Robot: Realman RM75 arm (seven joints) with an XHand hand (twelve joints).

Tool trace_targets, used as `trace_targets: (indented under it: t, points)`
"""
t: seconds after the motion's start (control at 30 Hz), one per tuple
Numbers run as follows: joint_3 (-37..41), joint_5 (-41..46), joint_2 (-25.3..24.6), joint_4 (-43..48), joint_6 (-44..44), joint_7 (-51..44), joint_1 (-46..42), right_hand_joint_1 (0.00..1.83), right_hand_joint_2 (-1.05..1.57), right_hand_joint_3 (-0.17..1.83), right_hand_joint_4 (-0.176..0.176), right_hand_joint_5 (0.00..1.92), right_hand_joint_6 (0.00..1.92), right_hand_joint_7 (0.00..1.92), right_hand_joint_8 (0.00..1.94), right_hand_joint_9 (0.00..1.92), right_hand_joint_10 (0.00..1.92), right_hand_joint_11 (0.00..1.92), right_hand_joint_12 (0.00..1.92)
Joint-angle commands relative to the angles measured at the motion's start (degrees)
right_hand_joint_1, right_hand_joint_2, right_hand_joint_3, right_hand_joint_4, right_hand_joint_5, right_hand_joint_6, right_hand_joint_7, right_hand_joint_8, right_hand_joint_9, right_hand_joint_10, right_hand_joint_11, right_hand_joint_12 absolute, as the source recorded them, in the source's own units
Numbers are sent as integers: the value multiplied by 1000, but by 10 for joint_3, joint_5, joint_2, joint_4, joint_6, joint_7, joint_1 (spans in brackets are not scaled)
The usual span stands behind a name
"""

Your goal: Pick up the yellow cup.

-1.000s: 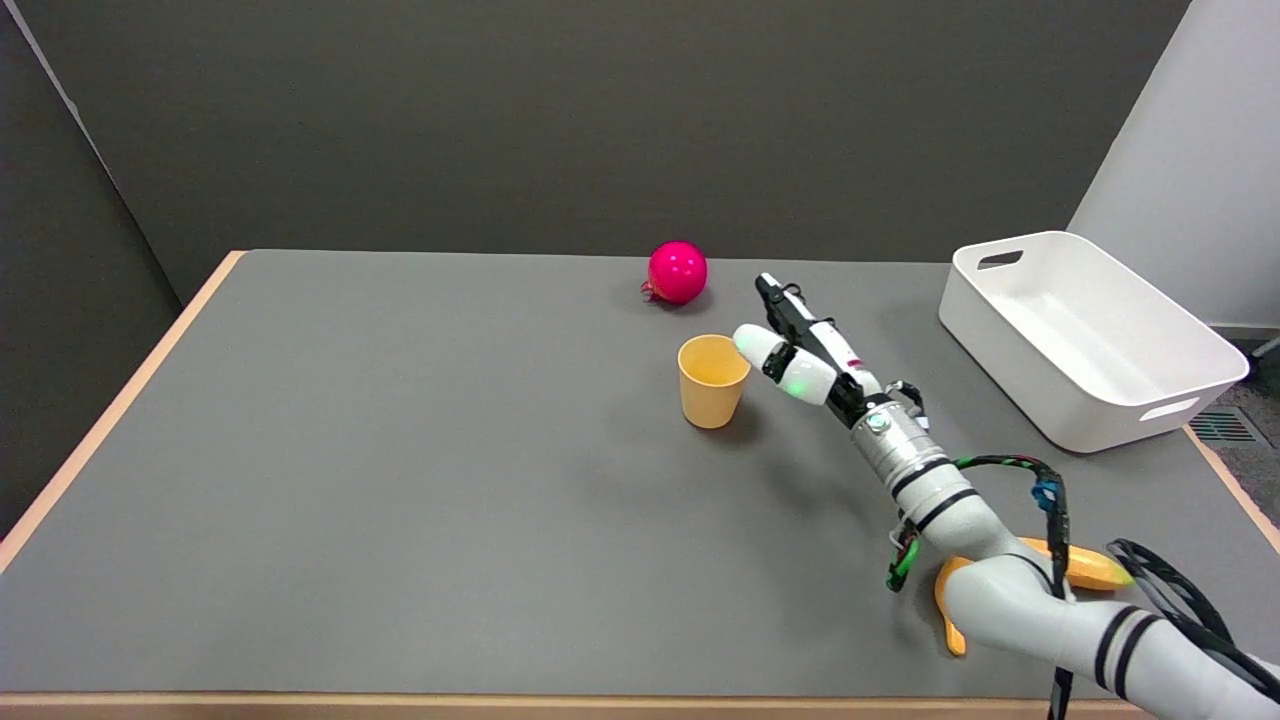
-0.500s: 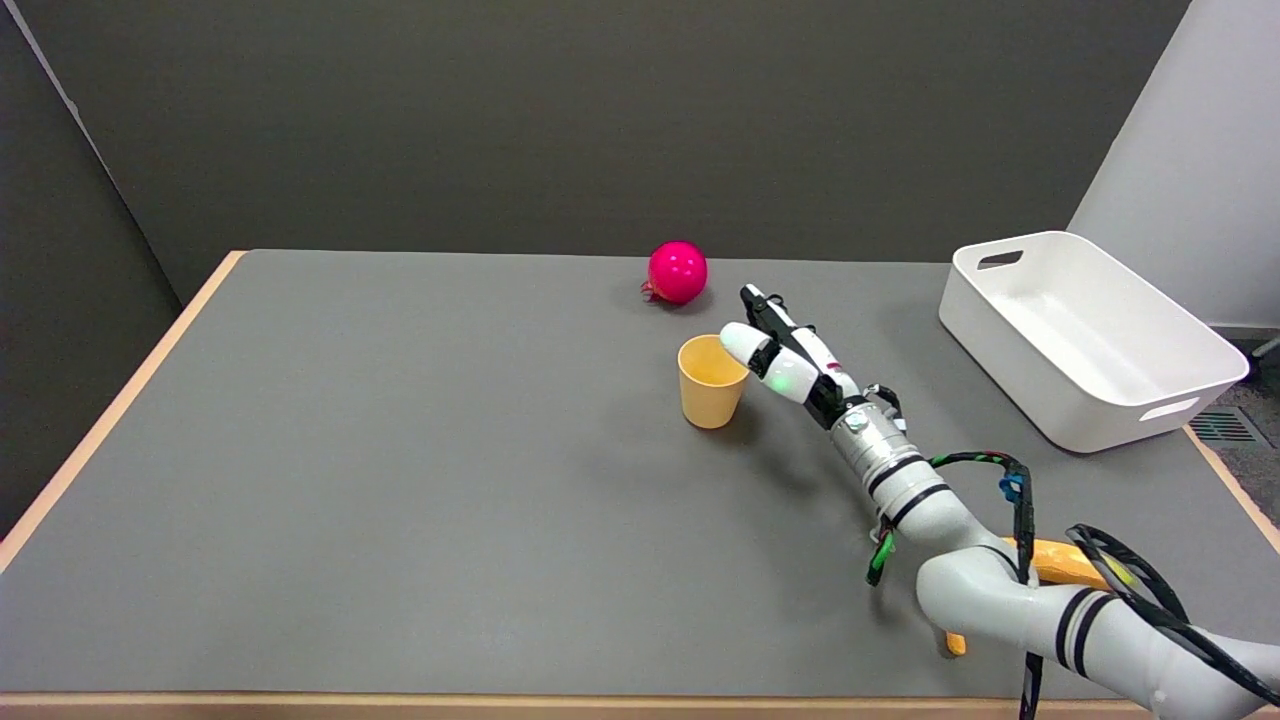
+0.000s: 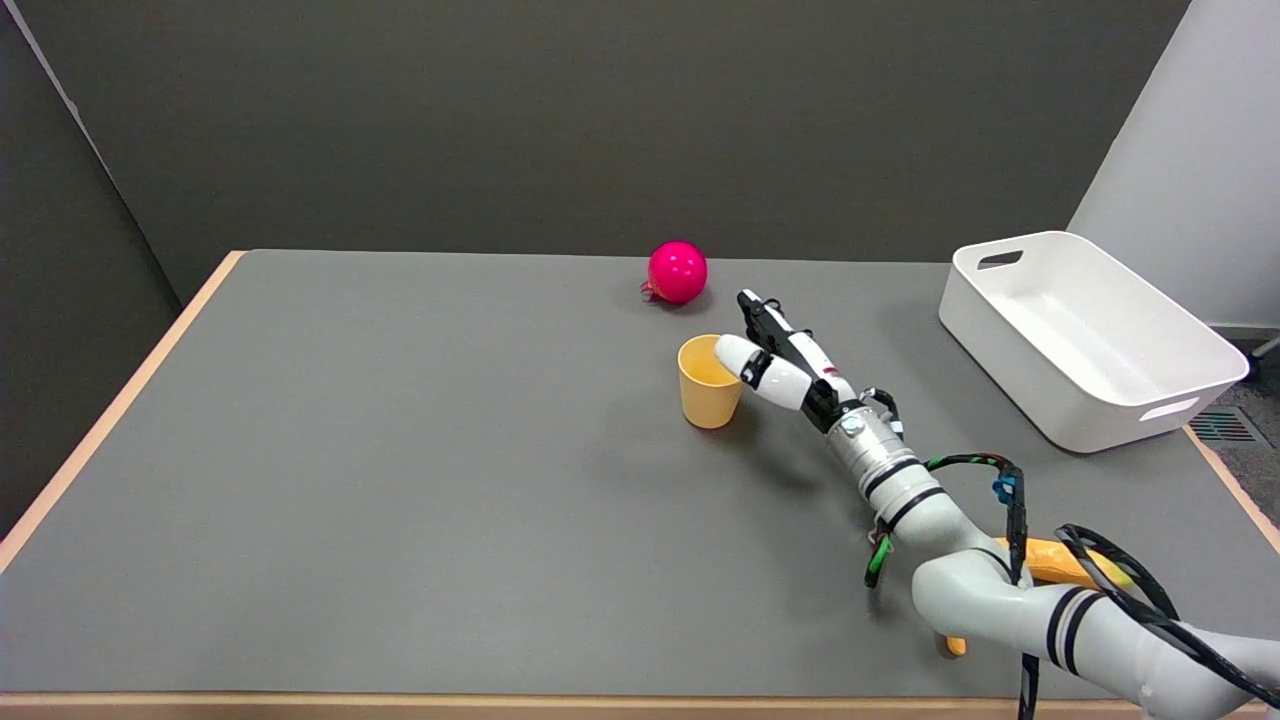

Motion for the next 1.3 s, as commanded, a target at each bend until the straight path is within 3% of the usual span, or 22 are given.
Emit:
trace_targets:
  t: [0.03, 0.1, 0.47, 0.8, 1.3]
  points:
    - [-30, -40, -14, -38, 29, 34, 7, 373, 549, 986, -75, 11, 16, -1, -1, -1, 11, -1, 210]
    - [-30, -53, -17, -42, 31, 45, 9, 305, 536, 965, -71, 0, 57, -1, -1, -1, 4, -1, 242]
    - [-31, -115, -35, -66, 42, 54, 25, 301, 515, 949, -71, -1, 31, -1, -1, -1, -1, -1, 203]
    - [-38, -133, -52, -159, 86, 229, 59, 305, 506, 945, -70, -1, 17, -1, -1, -1, -1, -1, 219]
    - [-35, -156, -52, -197, 87, 321, 71, 311, 515, 925, -76, -1, 35, -1, -1, -1, -1, -1, 279]
